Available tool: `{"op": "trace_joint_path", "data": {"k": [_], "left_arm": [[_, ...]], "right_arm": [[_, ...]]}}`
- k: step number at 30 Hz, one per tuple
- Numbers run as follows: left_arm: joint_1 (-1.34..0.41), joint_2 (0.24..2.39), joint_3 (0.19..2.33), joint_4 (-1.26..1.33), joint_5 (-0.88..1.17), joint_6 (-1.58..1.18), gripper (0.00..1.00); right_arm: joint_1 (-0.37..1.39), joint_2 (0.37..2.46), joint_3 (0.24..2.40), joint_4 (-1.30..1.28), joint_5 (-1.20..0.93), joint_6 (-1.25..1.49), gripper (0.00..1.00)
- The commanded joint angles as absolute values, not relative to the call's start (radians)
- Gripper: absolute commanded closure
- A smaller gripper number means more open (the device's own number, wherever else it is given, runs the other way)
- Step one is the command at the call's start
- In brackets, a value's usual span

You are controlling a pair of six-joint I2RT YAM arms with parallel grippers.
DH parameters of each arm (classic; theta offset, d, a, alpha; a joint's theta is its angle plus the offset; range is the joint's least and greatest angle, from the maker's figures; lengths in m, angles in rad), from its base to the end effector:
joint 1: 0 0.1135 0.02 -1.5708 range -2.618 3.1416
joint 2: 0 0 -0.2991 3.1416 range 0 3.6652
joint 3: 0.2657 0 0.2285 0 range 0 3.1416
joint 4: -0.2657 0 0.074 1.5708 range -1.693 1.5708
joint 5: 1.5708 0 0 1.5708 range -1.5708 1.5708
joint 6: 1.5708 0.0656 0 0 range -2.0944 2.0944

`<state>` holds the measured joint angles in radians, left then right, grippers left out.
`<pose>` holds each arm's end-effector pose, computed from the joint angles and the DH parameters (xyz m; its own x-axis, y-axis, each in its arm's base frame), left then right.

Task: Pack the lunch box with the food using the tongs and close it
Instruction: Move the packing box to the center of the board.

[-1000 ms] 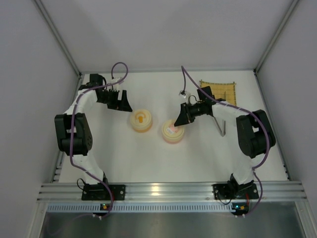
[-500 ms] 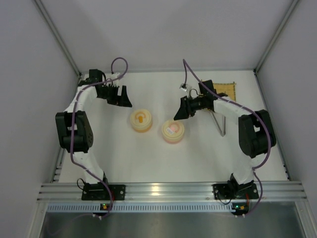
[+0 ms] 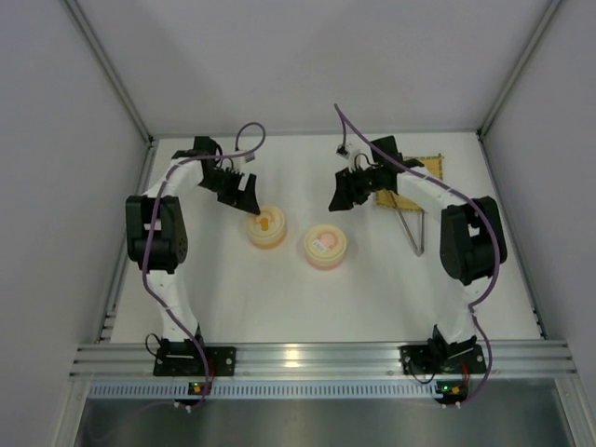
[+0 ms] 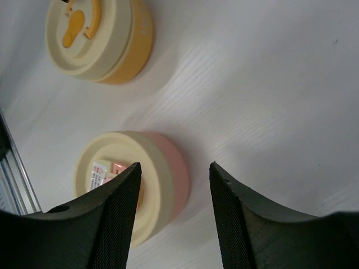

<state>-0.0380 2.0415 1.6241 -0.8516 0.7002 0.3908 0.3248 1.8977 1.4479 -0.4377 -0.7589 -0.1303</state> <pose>0.4165 -0.0581 0.2270 -0.7982 0.3219 -0.5092 0.5673 0.6860 -0.4556 0.3812 0.1760 0.2606 -0.6451 -0.3167 -0.6953 -0.7333 0.5122 0.4471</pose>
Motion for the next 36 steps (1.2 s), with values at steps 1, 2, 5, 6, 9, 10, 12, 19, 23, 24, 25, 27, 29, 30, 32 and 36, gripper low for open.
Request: {"op": "trace_joint_path", "data": {"k": [1, 2, 5, 6, 9, 10, 12, 19, 23, 24, 25, 27, 29, 30, 32, 36], "left_arm": [[-0.087, 2.071, 1.670, -0.885, 0.690, 0.456, 0.13], [-0.094, 2.078, 1.671, -0.887, 0.686, 0.459, 0.14], [-0.107, 2.103, 1.675, -0.887, 0.684, 0.466, 0.16], [-0.107, 2.109, 1.675, -0.884, 0.686, 0.466, 0.16], [-0.107, 2.129, 1.675, -0.881, 0.696, 0.463, 0.18], [-0.110, 2.132, 1.674, -0.884, 0.698, 0.466, 0.18], [-0.110, 2.138, 1.669, -0.890, 0.707, 0.479, 0.20], [-0.110, 2.118, 1.623, -0.911, 0.732, 0.522, 0.21], [-0.110, 2.106, 1.594, -0.907, 0.735, 0.529, 0.21], [-0.110, 2.106, 1.589, -0.908, 0.735, 0.528, 0.21], [-0.110, 2.102, 1.579, -0.907, 0.736, 0.529, 0.21], [-0.110, 2.097, 1.566, -0.904, 0.742, 0.532, 0.21], [-0.112, 2.092, 1.552, -0.904, 0.745, 0.537, 0.21], [-0.113, 2.092, 1.548, -0.904, 0.744, 0.538, 0.22], [-0.117, 2.088, 1.536, -0.902, 0.739, 0.546, 0.22], [-0.123, 2.080, 1.513, -0.893, 0.735, 0.549, 0.23]], "right_arm": [[0.313, 1.939, 1.496, -0.521, -0.712, -0.182, 0.48], [0.314, 1.944, 1.496, -0.535, -0.716, -0.190, 0.48], [0.313, 1.960, 1.485, -0.551, -0.739, -0.202, 0.48], [0.314, 1.965, 1.480, -0.558, -0.744, -0.206, 0.48], [0.314, 1.965, 1.459, -0.551, -0.767, -0.209, 0.45], [0.314, 1.970, 1.453, -0.554, -0.773, -0.210, 0.41], [0.316, 1.977, 1.450, -0.561, -0.793, -0.213, 0.38], [0.319, 1.964, 1.404, -0.578, -0.857, -0.241, 0.14], [0.325, 1.945, 1.375, -0.592, -0.882, -0.265, 0.01], [0.327, 1.941, 1.368, -0.592, -0.876, -0.267, 0.01], [0.328, 1.936, 1.359, -0.591, -0.870, -0.268, 0.01], [0.330, 1.931, 1.348, -0.583, -0.858, -0.272, 0.00], [0.339, 1.930, 1.338, -0.581, -0.838, -0.268, 0.00], [0.342, 1.931, 1.336, -0.578, -0.831, -0.268, 0.01], [0.356, 1.930, 1.325, -0.575, -0.816, -0.265, 0.01], [0.379, 1.930, 1.312, -0.565, -0.801, -0.256, 0.01]]}}
